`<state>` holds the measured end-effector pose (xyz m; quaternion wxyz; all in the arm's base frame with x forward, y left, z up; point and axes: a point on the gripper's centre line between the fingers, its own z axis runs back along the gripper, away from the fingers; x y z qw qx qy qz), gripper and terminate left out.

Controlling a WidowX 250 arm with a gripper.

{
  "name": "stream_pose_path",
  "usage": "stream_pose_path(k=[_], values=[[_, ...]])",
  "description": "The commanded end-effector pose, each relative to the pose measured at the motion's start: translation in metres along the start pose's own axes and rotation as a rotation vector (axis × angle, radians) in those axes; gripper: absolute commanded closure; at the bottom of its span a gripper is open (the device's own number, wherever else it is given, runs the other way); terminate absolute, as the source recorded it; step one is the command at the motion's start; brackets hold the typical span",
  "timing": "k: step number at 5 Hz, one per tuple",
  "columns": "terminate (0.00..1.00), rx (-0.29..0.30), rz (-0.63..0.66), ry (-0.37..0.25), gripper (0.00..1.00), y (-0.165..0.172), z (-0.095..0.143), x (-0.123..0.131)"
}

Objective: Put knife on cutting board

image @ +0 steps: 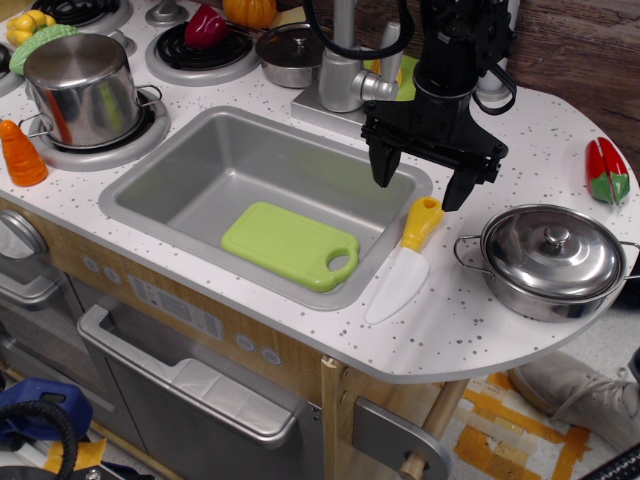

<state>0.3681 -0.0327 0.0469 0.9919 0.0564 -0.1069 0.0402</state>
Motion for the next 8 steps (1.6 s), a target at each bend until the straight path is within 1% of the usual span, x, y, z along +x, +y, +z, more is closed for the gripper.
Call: stream_pose_path(k=[1, 2, 3, 6, 8], values=[[0.00, 0.000, 0.000, 0.000, 0.00, 0.000, 0.000, 0.000], [0.00, -0.013, -0.006, 0.005, 0.00, 0.003, -0.001, 0.003], [0.00, -0.013, -0.012, 0.001, 0.00, 0.003, -0.001, 0.004], [0.00, -0.030, 0.009, -0.025, 0.00, -0.001, -0.024, 0.003], [0.00, -0.037, 0.019, -0.030, 0.00, -0.004, -0.033, 0.002]])
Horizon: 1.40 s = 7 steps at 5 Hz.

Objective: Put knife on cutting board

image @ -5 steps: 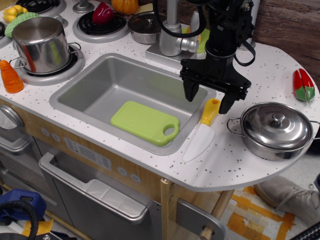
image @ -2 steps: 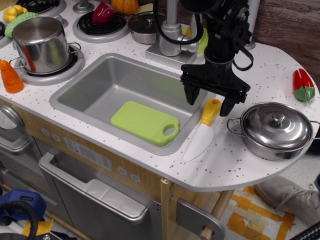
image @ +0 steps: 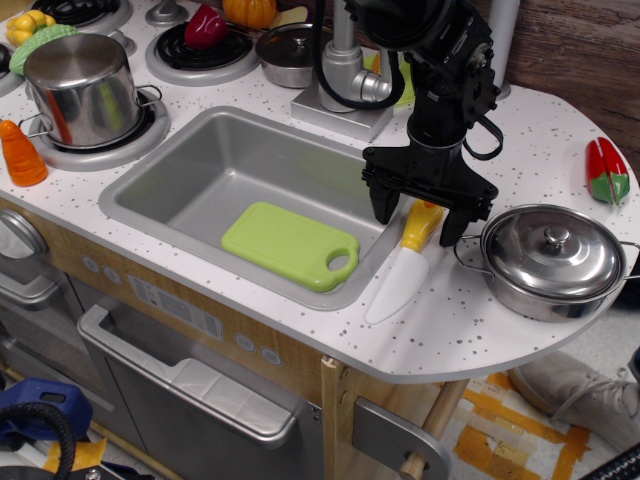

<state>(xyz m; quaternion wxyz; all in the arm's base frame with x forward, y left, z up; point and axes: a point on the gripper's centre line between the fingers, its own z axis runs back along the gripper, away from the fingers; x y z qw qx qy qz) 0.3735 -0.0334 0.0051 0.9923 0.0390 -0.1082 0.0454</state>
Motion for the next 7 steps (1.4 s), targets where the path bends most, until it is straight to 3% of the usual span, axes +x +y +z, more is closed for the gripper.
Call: stream_pose_path(k=[1, 3, 4, 5, 6, 7], values=[[0.00, 0.000, 0.029, -0.040, 1.00, 0.000, 0.001, 0.005], [0.00, 0.003, 0.015, -0.045, 1.00, 0.006, 0.002, 0.008], [0.00, 0.060, -0.037, -0.020, 1.00, 0.024, 0.030, 0.020], [0.00, 0.091, -0.087, -0.021, 1.00, 0.045, 0.041, 0.027], [0.00, 0.110, -0.121, -0.030, 1.00, 0.065, 0.043, 0.032], [0.00, 0.129, -0.163, -0.069, 1.00, 0.087, 0.029, 0.031]])
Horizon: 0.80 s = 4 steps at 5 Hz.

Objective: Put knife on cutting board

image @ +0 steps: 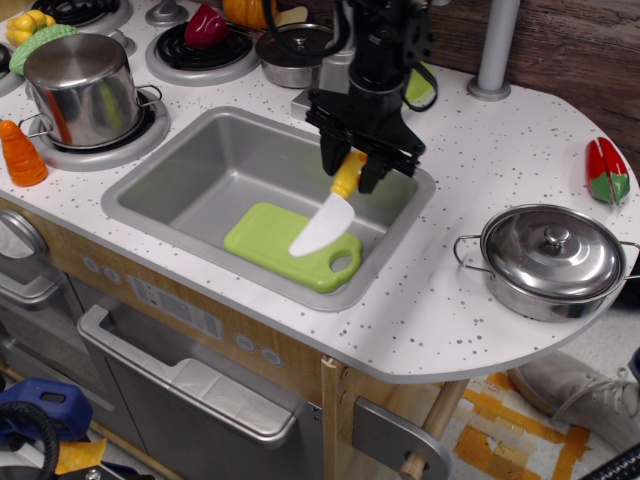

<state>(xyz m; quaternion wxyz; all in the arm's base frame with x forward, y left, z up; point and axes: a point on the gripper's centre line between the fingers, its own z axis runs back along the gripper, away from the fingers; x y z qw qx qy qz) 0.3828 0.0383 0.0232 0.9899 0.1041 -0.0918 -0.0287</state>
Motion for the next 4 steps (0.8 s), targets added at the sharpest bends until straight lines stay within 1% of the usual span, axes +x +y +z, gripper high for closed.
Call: stream_pose_path(k=[1, 2, 3, 4], values=[[0.00, -0.003, -0.030, -0.136, 1.00, 0.037, -0.008, 0.009], [0.00, -0.034, -0.054, -0.143, 1.00, 0.044, -0.028, 0.008], [0.00, -0.066, -0.055, -0.135, 0.00, 0.045, -0.040, 0.003], [0.00, -0.095, -0.069, -0.152, 0.00, 0.044, -0.041, 0.000]])
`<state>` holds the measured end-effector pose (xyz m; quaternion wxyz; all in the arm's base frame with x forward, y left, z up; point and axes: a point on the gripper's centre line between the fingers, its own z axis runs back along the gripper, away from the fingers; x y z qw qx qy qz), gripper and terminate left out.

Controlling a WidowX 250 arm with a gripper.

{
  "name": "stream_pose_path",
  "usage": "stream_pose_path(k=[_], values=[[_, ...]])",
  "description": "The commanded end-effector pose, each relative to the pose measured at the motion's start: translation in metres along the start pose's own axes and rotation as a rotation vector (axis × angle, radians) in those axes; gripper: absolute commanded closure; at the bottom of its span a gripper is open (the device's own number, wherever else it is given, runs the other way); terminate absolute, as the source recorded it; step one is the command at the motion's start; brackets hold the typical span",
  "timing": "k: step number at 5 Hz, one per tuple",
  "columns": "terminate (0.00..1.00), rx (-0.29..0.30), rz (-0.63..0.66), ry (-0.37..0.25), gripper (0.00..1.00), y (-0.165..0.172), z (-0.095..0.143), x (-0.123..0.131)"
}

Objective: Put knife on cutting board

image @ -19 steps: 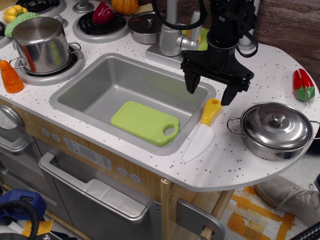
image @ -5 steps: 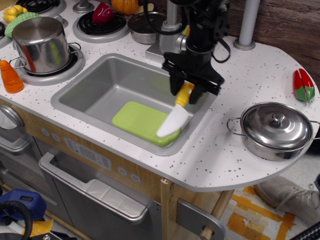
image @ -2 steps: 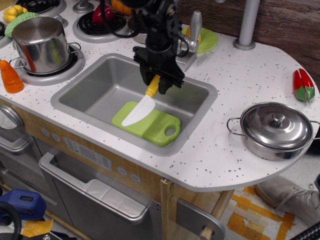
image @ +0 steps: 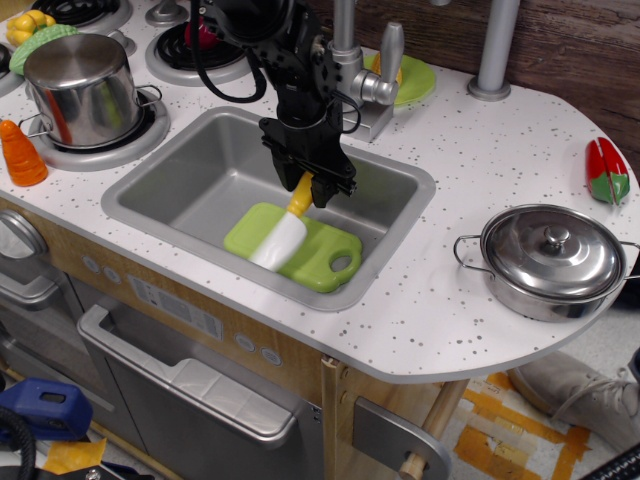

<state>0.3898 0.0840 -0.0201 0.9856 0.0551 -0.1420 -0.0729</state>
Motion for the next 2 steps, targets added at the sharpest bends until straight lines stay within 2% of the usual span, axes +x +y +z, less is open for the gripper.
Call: stream_pose_path(k=[1, 2], values=[[0.00, 0.008, -0.004, -0.039, 0.00, 0.0074, 0.0110, 0.0053], [1.00, 0.008, -0.004, -0.039, 0.00, 0.0074, 0.0110, 0.0053]])
